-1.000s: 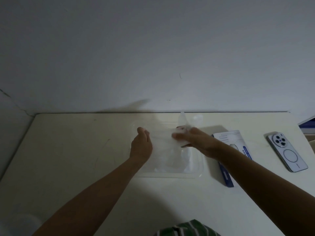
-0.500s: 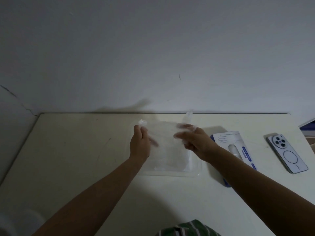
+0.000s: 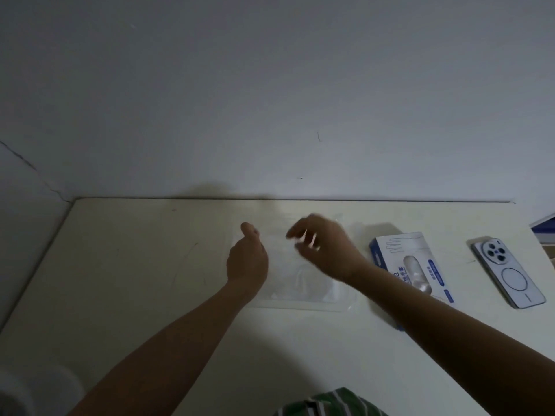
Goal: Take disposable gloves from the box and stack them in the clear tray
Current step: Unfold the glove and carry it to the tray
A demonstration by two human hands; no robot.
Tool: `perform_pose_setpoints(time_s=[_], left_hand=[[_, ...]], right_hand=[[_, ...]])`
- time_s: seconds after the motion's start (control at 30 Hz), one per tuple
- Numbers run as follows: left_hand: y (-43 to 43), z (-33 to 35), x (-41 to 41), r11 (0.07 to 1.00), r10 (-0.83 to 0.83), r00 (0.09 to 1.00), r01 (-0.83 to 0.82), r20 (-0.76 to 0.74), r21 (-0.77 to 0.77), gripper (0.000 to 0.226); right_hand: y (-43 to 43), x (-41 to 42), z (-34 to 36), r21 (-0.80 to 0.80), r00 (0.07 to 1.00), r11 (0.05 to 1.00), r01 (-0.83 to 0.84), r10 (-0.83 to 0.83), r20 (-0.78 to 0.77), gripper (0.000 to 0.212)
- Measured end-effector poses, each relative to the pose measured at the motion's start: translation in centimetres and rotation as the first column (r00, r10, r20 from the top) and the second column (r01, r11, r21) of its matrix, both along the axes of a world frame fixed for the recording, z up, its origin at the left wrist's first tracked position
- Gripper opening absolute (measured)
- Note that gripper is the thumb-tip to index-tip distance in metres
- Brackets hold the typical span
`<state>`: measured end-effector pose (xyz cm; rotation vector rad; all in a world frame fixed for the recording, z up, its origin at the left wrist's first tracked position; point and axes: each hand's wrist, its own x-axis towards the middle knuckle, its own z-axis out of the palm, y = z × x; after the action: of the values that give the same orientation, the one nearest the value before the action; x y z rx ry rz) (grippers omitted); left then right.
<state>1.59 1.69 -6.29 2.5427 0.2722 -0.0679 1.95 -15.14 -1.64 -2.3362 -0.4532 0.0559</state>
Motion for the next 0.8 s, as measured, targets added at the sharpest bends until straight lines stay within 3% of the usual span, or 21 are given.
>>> perform_pose_setpoints(time_s=[0.07,0.2,0.3,0.37,0.47,0.57,0.7,0.8], left_hand=[[0.0,0.2,-0.1,0.998,-0.031,0.998,0.033,-0.055,0.045,0.02],[-0.1,-0.1,-0.2,0.992,-0.08,0.982,0.095,-0.172,0.083,0.041],[-0.2,-0.5,-0.5,0.896,-0.261,0.965,0.225,0.042,0.384,0.058],[-0.7,-0.5,-0.3,0.846,-0.381,0.915,0.287,0.133,0.45,0.053],[-0.9,-1.3,0.6,0.809,-0.469,0.879,0.467,-0.087,0.357,0.033],[-0.2,-2.7,1.3,0.842,-0.416,0.816,0.512,-0.402,0.167,0.06],[0.4,-4.2,1.6,0.835,-0.43,0.758,0.541,-0.49,0.104,0.083],[0.5,-4.8,1.7,0.814,-0.422,0.724,0.568,-0.546,0.124,0.1]], right_hand=[[0.9,0.1,-2.5,-0.206,0.96,0.968,-0.142,0.084,-0.266,0.029],[1.4,0.3,-5.8,-0.361,0.904,0.913,-0.19,0.019,-0.427,0.052],[1.8,0.6,-6.7,-0.356,0.88,0.908,-0.22,0.028,-0.473,0.061],[2.0,0.8,-7.0,-0.353,0.856,0.899,-0.258,0.044,-0.514,0.062],[1.9,1.1,-7.1,-0.364,0.797,0.855,-0.368,0.089,-0.597,0.053],[1.8,1.3,-7.0,-0.372,0.829,0.861,-0.347,0.096,-0.551,0.04],[1.9,1.9,-7.1,-0.303,0.942,0.948,-0.1,-0.008,-0.336,0.041],[1.8,2.0,-8.4,-0.457,0.912,0.876,-0.155,-0.051,-0.408,0.066]])
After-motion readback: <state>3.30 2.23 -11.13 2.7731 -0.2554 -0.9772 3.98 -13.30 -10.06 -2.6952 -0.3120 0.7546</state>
